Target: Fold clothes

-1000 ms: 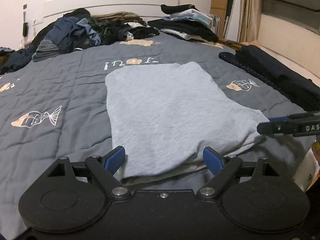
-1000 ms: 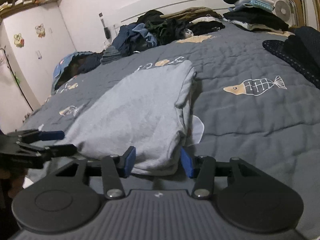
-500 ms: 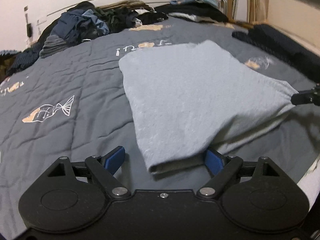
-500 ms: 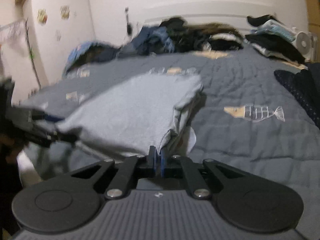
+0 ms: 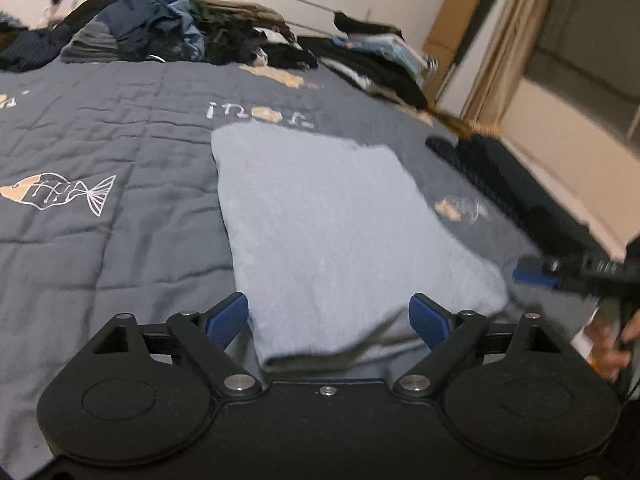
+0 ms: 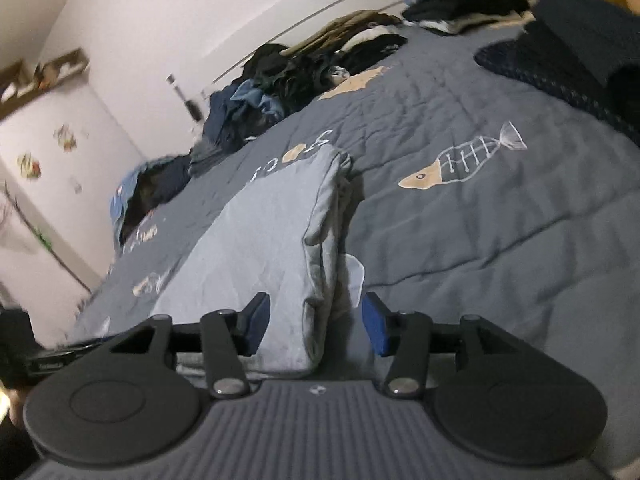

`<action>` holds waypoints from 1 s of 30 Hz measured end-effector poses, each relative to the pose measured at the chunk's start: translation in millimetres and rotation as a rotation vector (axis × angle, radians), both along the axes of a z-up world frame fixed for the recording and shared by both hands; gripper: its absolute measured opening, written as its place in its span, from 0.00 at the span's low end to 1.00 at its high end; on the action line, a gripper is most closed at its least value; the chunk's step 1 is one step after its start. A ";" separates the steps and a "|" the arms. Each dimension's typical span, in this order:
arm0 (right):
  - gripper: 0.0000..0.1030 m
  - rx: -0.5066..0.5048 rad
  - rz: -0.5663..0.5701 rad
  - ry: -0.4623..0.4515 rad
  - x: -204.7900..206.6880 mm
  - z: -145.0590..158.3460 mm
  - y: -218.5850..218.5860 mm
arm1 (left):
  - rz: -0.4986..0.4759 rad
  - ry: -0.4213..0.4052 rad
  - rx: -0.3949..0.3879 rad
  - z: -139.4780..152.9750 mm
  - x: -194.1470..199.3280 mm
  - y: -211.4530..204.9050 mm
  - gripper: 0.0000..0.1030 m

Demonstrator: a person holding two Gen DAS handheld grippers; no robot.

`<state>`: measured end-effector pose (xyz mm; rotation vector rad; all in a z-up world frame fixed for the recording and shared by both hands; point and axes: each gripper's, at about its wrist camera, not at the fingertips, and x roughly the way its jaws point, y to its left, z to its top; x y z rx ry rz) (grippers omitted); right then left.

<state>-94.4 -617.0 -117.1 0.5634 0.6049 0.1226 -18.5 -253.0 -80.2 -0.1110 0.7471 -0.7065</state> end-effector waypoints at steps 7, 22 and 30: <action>0.49 -0.015 -0.004 0.001 4.9 -4.0 9.1 | -0.001 -0.231 0.111 11.8 -18.0 -18.6 0.74; 0.50 0.001 0.095 -0.030 16.7 -11.5 26.7 | -0.443 -0.857 0.827 -48.5 -105.5 -102.5 0.61; 0.50 0.023 0.104 -0.035 20.7 -8.4 26.5 | -0.433 -0.922 0.861 -61.1 -104.3 -116.3 0.15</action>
